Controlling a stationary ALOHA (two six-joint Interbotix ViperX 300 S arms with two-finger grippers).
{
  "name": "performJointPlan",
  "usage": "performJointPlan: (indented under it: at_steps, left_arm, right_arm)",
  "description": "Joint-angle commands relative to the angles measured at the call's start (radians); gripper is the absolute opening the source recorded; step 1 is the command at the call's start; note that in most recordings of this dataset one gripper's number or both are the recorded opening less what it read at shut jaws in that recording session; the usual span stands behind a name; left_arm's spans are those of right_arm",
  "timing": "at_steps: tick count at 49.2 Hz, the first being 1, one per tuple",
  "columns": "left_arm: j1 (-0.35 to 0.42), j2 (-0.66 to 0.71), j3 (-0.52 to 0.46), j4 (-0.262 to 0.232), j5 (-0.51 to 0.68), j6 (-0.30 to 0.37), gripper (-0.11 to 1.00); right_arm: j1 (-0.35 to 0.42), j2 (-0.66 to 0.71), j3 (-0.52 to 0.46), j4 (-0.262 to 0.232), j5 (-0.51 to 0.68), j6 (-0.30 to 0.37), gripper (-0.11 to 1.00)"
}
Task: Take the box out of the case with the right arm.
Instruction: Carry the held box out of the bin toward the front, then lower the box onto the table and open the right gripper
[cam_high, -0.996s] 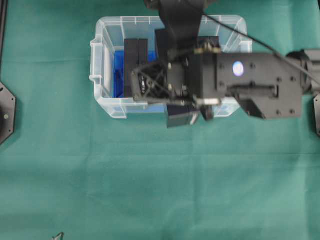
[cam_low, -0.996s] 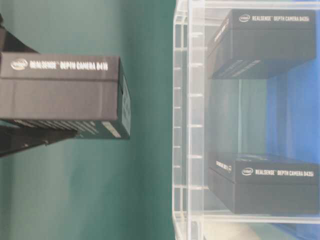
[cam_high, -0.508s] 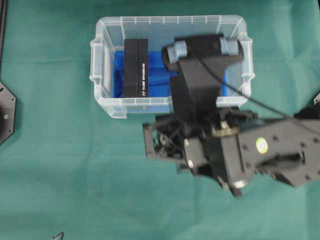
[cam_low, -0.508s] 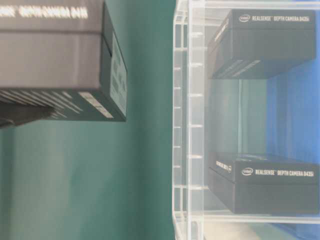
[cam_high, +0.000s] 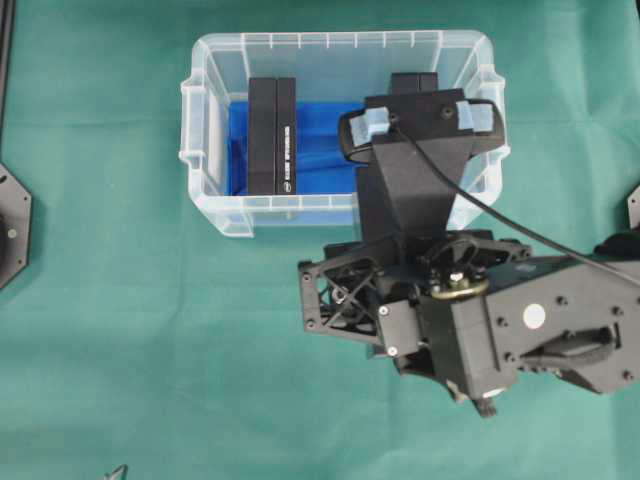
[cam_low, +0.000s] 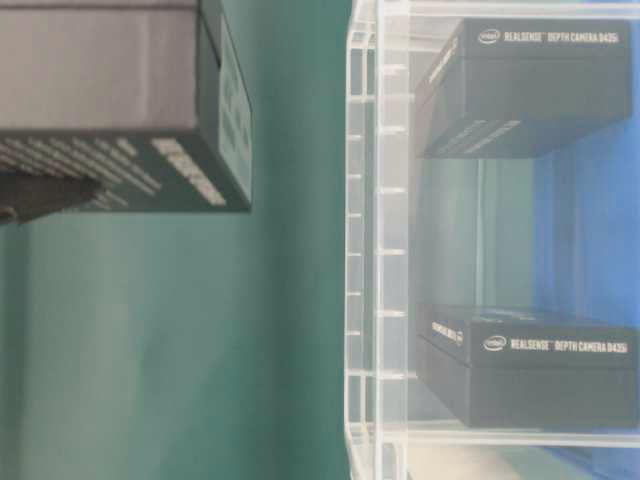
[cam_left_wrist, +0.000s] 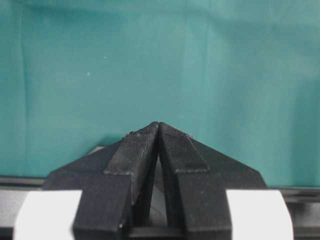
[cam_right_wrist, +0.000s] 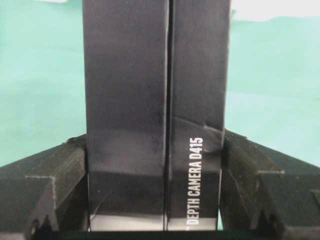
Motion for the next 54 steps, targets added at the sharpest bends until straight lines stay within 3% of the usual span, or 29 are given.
performJointPlan:
  at_steps: [1,13,20,34,45,54]
  left_arm:
    - [0.003,0.002,-0.011,0.005,-0.003,-0.002,0.02]
    - [0.003,0.003,-0.009,0.003,-0.003,0.000,0.02]
    - [0.003,0.003,-0.006,0.003,-0.005,0.000,0.02]
    - [0.003,0.003,0.002,0.003,-0.003,0.000,0.02]
    - [0.003,0.002,0.003,0.003,-0.005,-0.003,0.02]
    - [0.003,0.002,0.002,0.003,-0.005,-0.005,0.02]
  right_arm:
    - [0.002,-0.037,-0.005,-0.006,0.006,0.003,0.66]
    - [0.002,0.009,0.020,-0.002,-0.017,0.031,0.66]
    - [0.003,0.028,0.083,0.003,-0.074,0.054,0.66]
    - [0.000,0.025,0.278,0.061,-0.281,0.149,0.66]
    - [0.003,0.026,0.419,0.072,-0.492,0.187,0.66]
    - [0.008,0.031,0.523,0.132,-0.637,0.218,0.66]
